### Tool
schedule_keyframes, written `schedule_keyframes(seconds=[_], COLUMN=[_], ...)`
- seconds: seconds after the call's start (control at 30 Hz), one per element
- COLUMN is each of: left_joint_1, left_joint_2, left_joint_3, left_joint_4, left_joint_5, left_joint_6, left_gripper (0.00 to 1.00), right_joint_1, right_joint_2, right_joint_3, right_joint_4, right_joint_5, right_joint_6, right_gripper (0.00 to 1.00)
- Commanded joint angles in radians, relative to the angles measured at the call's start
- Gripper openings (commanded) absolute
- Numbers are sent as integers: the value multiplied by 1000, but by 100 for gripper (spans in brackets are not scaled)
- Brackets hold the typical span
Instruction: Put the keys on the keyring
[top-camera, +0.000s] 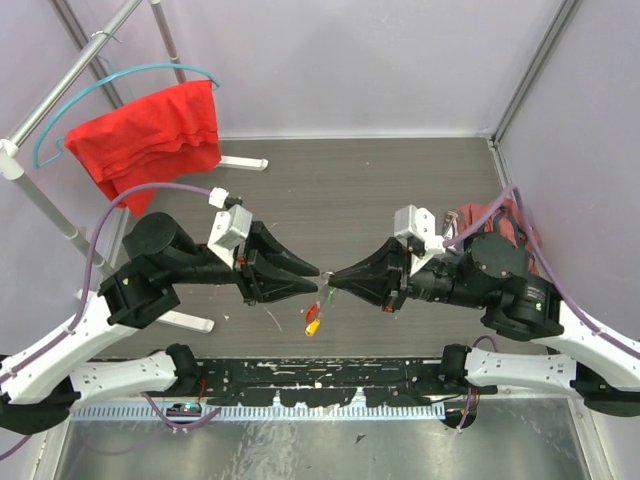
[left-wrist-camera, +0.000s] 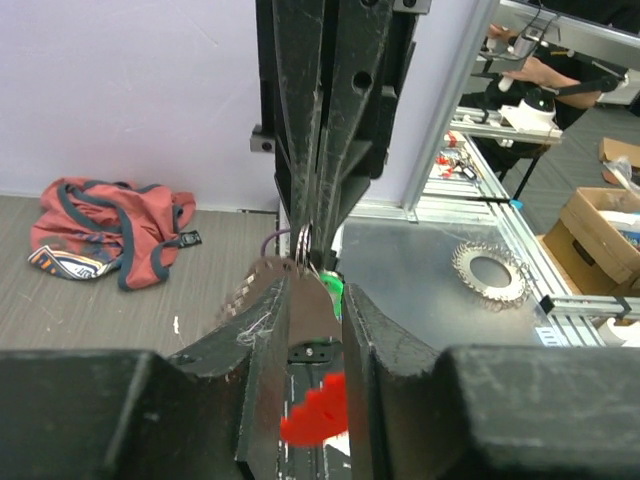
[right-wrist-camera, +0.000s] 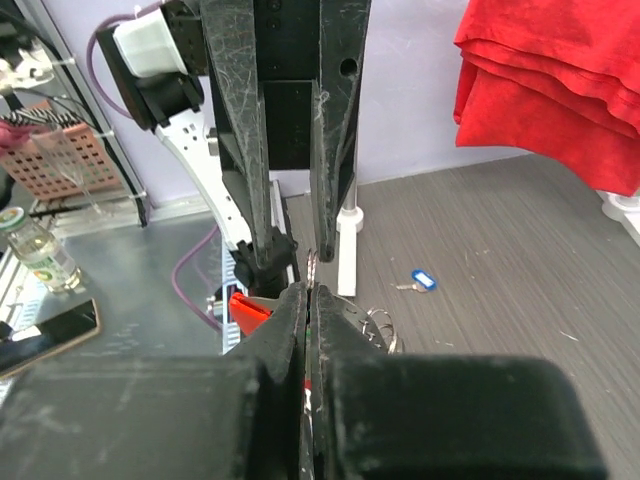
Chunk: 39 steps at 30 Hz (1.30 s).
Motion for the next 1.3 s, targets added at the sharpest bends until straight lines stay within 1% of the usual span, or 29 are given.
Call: schedule_keyframes(seconds=[0.0,0.27,0.4,0.67,0.9,1.27], left_joint_1=[-4,-5,-4,-4,-5,-9], left_joint_2=[6,60,93,144,169,182], left_joint_3=[62,159,190,218,230,231], left_joint_4=[-74,-236,-278,-345,-408,-424], left_joint_5=[60,5,-5,7,2,11], left_joint_6=[31,118,148,200,239,248], left_gripper=[35,37,38,38,36,32], right_joint_1=[-2,-2,-2,-2,-2,-2], right_joint_2=[3,94,147,182,179,179], right_joint_3=[124,245,281,300,301,296], right_joint_4=[-148,-372,-438,-472,-469,-448], right_joint_5=[15,6,1,5,-1,9], right_joint_6=[-83,-133,-153,-170,-172,-176], right_gripper=[1,1,1,1,1,1])
